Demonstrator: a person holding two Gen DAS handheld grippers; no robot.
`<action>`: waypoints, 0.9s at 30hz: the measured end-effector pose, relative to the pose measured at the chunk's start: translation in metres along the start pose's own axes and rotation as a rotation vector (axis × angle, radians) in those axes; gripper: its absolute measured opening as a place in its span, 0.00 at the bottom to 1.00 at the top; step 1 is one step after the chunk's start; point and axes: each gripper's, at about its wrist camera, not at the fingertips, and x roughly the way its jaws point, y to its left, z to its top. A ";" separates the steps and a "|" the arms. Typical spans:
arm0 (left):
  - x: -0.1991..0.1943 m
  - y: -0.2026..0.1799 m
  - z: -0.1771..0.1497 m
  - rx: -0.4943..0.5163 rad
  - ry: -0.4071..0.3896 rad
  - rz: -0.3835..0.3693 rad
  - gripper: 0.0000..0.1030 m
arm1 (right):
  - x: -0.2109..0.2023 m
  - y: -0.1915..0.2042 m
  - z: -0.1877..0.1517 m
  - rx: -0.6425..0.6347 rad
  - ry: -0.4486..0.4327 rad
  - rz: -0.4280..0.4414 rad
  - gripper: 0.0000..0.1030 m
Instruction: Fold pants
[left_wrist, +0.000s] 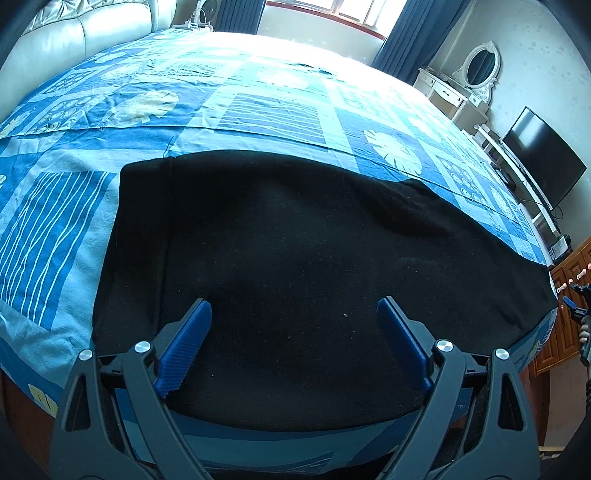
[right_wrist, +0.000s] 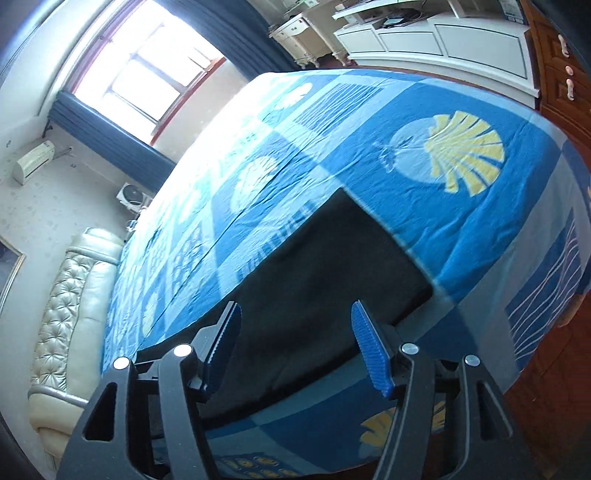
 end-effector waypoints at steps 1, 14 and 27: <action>0.002 0.002 -0.001 -0.007 0.008 -0.002 0.88 | 0.005 -0.007 0.008 0.012 0.005 -0.025 0.60; 0.005 0.012 0.003 -0.086 0.020 -0.010 0.88 | 0.060 -0.024 0.019 -0.051 0.233 -0.016 0.56; 0.007 0.012 0.005 -0.050 0.038 0.015 0.88 | 0.029 0.060 0.002 -0.276 0.194 -0.228 0.24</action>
